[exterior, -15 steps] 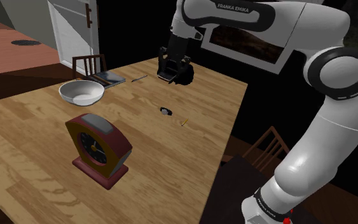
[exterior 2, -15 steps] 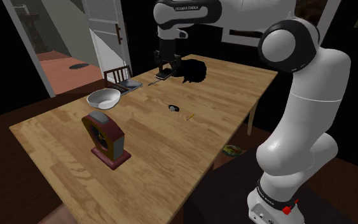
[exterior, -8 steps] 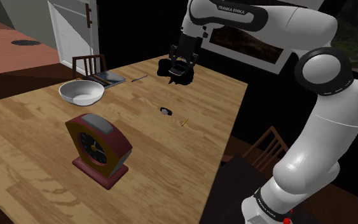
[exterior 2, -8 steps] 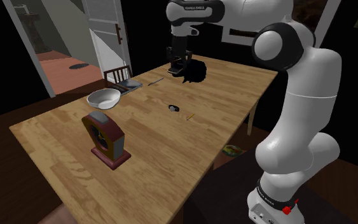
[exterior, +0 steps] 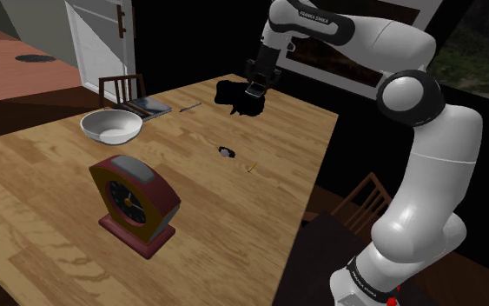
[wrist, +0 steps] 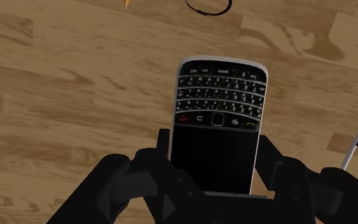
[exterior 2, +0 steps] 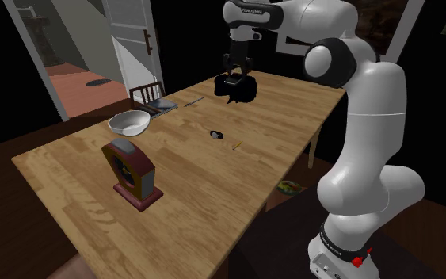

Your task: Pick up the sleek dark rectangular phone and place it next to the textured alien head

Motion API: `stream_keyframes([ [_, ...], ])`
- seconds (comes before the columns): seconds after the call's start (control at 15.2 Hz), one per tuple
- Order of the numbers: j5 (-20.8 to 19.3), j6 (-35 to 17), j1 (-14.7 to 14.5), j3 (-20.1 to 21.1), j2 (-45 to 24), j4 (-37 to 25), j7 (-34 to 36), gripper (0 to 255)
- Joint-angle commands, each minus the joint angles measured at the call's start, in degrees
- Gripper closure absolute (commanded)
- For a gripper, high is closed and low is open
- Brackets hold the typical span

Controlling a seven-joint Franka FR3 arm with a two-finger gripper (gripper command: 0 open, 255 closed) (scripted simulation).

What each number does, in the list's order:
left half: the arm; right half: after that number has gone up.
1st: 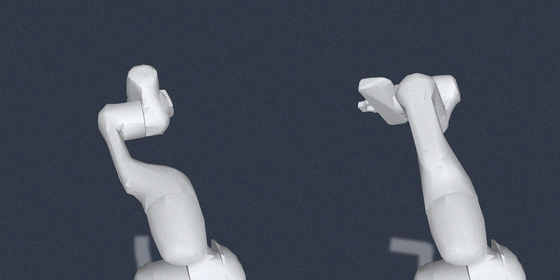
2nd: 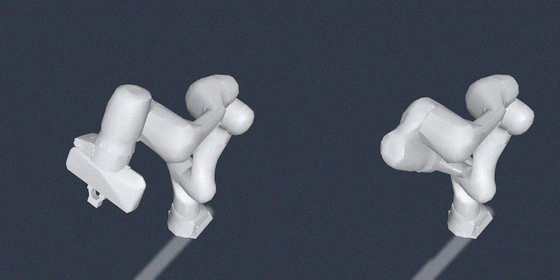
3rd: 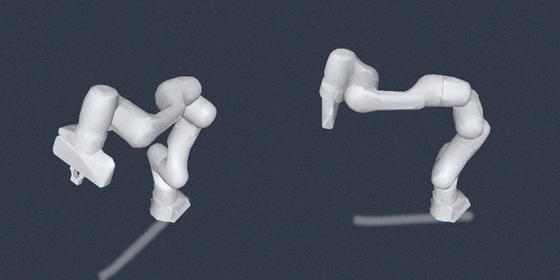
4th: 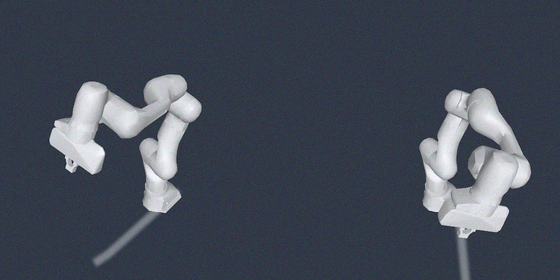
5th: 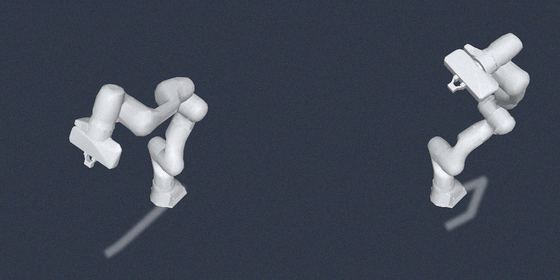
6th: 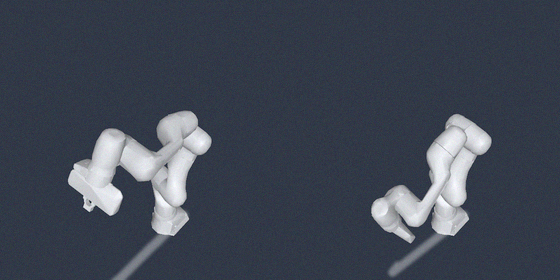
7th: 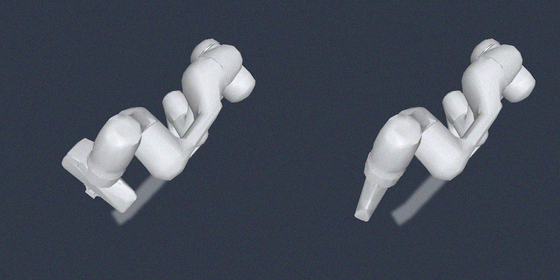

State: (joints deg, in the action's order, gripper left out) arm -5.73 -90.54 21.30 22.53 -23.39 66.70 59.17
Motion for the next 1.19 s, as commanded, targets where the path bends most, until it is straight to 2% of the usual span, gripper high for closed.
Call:
stream_keyframes([
  [0.0, -0.6, 1.4, 0.7, -0.7, -2.8, -4.0, -2.0, 255],
  [0.2, -2.1, 5.4, 0.8, -1.9, -9.1, -14.2, -4.7, 255],
  [0.33, -3.4, 10.0, -0.2, -2.8, -15.5, -25.3, -6.8, 255],
  [0.4, -3.6, 10.6, -0.4, -3.0, -16.4, -26.8, -7.0, 255],
  [0.66, -2.6, 4.5, 1.7, -2.6, -12.5, -16.7, -6.8, 255],
  [1.12, -1.8, -3.0, 3.5, -2.3, -9.4, -6.0, -6.8, 255],
])
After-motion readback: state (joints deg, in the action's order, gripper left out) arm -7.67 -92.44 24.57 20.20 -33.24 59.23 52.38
